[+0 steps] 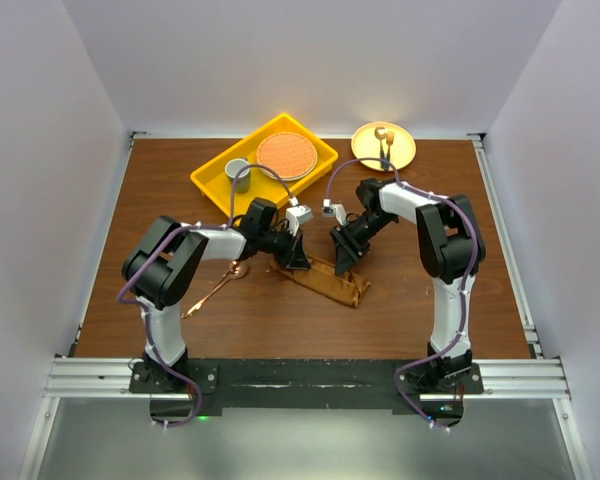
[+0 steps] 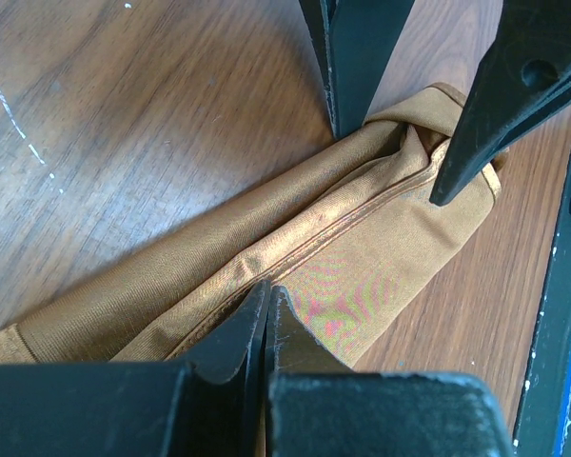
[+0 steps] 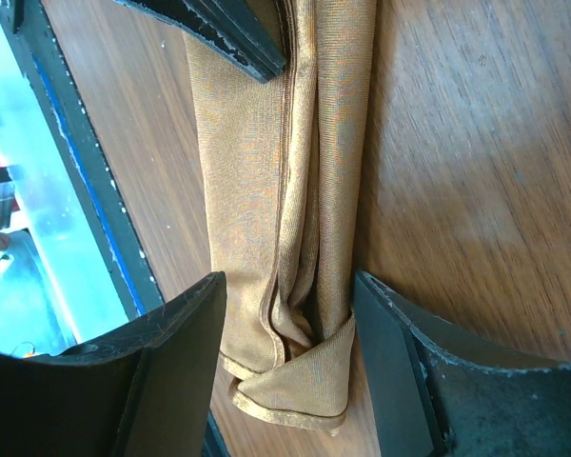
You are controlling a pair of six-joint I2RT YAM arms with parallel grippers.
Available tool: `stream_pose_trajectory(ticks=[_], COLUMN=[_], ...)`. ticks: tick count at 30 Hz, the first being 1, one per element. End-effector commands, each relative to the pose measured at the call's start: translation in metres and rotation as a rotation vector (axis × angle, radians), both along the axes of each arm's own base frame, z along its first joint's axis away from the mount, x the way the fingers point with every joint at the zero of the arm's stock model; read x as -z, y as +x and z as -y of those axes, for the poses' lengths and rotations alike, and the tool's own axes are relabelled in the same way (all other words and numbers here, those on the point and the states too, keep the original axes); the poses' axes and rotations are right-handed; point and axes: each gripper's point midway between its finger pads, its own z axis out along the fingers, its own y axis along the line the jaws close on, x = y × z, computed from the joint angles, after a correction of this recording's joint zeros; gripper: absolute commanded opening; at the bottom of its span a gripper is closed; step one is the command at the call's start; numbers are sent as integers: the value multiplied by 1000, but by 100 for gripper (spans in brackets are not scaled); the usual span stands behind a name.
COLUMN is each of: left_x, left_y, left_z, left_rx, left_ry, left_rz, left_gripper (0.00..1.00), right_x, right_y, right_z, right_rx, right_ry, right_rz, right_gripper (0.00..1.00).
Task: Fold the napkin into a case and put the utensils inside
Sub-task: Pick up the smaller rectangle-folded napkin from the center of the board.
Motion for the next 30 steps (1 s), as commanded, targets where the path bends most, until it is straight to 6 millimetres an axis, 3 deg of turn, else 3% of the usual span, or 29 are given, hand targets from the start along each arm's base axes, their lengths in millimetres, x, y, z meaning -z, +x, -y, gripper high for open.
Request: stream_pose_trajectory(ticks=[1, 8, 10, 16, 20, 23, 30], left_x=[8, 12, 12, 13, 16, 17, 18], left_y=[9, 8, 8, 10, 9, 8, 9], left_z=[-4, -6, -6, -7, -8, -8, -8], left_rx=[-54, -88, -93, -106, -111, -109, -107], left_ry=[15, 20, 22, 30, 34, 37, 35], left_rz=[-6, -27, -30, -37, -43, -43, -46], left_gripper=[0, 0, 0, 0, 0, 0, 0], right_x=[45, 71, 75, 75, 62, 49, 23], right_y=[-7, -13, -10, -3, -5, 9, 55], right_z=[19, 27, 27, 24, 11, 5, 31], right_rx=[-74, -104, -97, -53, 4, 38, 114], right_ry=[-169, -235, -238, -281, -220, -199, -223], right_rz=[38, 62, 65, 90, 40, 69, 153], right_gripper=[60, 54, 50, 52, 62, 66, 71])
